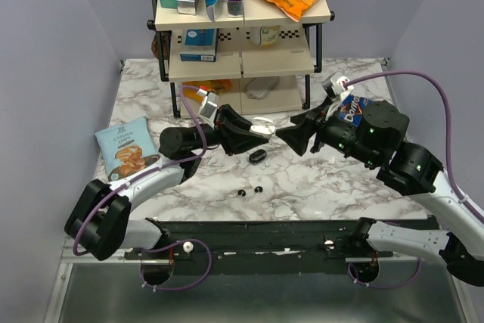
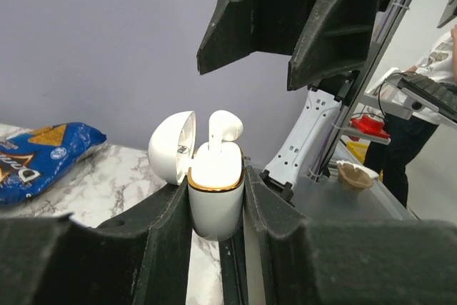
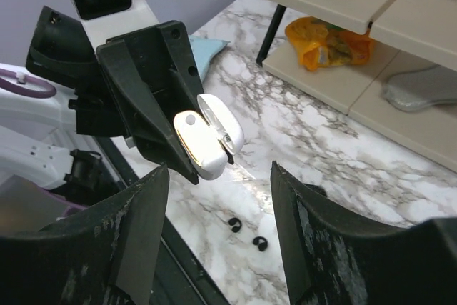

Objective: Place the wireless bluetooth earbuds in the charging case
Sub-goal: Adjust the earbud with the charging case.

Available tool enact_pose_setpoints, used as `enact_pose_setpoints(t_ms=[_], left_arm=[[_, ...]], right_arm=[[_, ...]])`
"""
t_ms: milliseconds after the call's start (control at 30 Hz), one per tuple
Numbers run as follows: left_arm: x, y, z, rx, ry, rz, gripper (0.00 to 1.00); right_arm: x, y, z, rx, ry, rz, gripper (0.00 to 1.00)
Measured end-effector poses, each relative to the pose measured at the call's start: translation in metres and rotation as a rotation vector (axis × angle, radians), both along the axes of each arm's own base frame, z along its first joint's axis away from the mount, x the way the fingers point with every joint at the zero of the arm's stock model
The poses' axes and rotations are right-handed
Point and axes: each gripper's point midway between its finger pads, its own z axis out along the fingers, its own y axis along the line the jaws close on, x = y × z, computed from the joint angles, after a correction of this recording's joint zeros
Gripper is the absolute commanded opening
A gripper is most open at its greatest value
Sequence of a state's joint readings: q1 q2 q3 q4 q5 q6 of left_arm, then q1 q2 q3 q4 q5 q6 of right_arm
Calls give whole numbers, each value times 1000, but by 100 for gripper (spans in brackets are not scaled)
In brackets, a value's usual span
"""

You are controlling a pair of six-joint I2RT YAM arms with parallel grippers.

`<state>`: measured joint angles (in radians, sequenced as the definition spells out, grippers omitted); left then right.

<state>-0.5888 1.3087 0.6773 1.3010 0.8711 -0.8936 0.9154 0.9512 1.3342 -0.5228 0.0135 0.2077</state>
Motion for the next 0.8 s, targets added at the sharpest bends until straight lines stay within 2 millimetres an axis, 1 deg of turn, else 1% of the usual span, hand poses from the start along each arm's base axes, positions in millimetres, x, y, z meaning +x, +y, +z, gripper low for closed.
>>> enact_pose_setpoints(t_ms=[167,333,533,800], left_arm=[[-2,3,7,-16,-35,16,0],[-3,5,11,-28,-63,32,0],[-7,8,18,-43,-107,48,0],[-6,9,19,-46,-131,61,0]], right_arm=[[-6,14,-1,61,100,53,70],[-10,26,2,90,154,93,71],[-12,31,3,104,174,112,71],[-17,33,3,106,184,141,71]])
